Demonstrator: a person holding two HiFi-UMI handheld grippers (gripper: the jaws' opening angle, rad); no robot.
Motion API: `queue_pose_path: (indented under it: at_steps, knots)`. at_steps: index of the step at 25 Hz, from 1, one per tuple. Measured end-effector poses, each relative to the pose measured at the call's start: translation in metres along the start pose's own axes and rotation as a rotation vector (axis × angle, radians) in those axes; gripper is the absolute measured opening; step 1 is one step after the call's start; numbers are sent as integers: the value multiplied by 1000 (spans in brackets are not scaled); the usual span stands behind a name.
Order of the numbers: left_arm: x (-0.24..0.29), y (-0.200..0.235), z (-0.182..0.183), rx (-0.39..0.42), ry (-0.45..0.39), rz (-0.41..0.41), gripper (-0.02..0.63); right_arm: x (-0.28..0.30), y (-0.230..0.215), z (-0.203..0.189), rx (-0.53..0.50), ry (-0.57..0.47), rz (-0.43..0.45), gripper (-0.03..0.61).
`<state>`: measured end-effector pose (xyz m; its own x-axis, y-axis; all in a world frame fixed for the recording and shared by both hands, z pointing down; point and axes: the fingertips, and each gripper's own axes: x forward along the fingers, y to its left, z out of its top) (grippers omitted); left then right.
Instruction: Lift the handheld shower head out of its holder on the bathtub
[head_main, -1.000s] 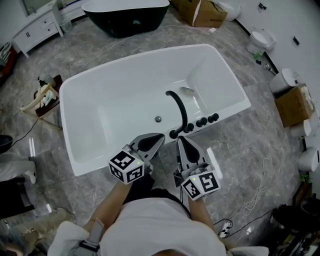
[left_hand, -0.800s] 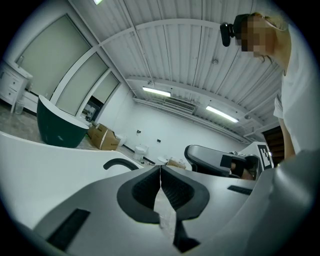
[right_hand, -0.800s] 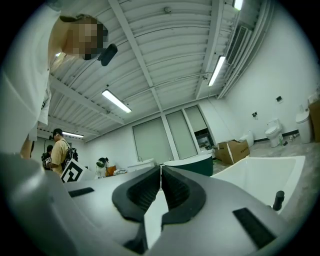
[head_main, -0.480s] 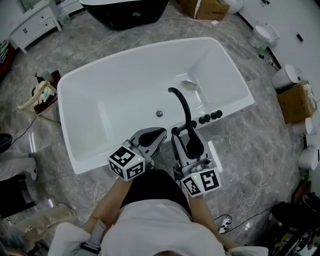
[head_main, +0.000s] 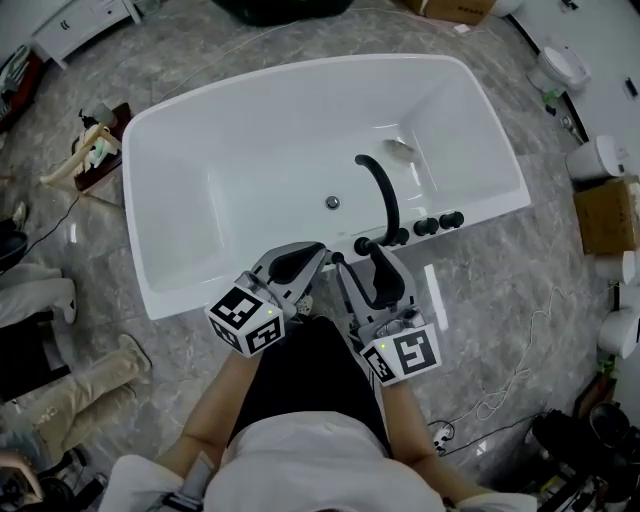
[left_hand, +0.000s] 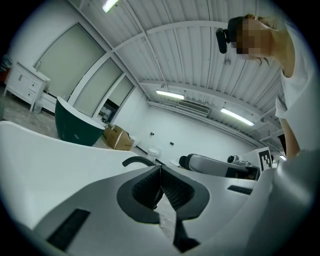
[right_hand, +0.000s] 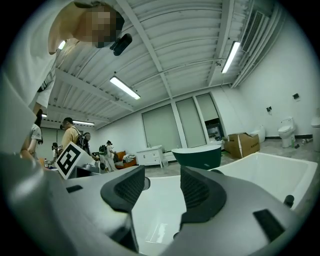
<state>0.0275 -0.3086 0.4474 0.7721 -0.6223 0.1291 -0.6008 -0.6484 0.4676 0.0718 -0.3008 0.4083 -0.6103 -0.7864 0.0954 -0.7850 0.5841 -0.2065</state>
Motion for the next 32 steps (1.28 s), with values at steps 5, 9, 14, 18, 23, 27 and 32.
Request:
queue_pose_path:
  at_steps: [5,9,14,18,23,27,32]
  knots:
    - [0,13,-19,-20,13,35,12,4,-6,-26,18,43,29,213]
    - [3,22,-34,-31,18,48,12,9,-11,-48,-7,83,34,213]
    - [7,31,-53,-40,31,60,12,14,-18,-76,-16,114,19,213]
    - [8,40,-72,-63,34,66,12,16,-23,-99,-27,140,10,213]
    - [10,56,-89,-62,51,79,12,24,-30,-119,-49,146,-5,213]
    - [11,67,-99,-69,52,75,12,32,-32,-139,-64,165,-4,213]
    - [10,82,-116,-97,48,91,11,37,-33,-163,-131,195,3,213]
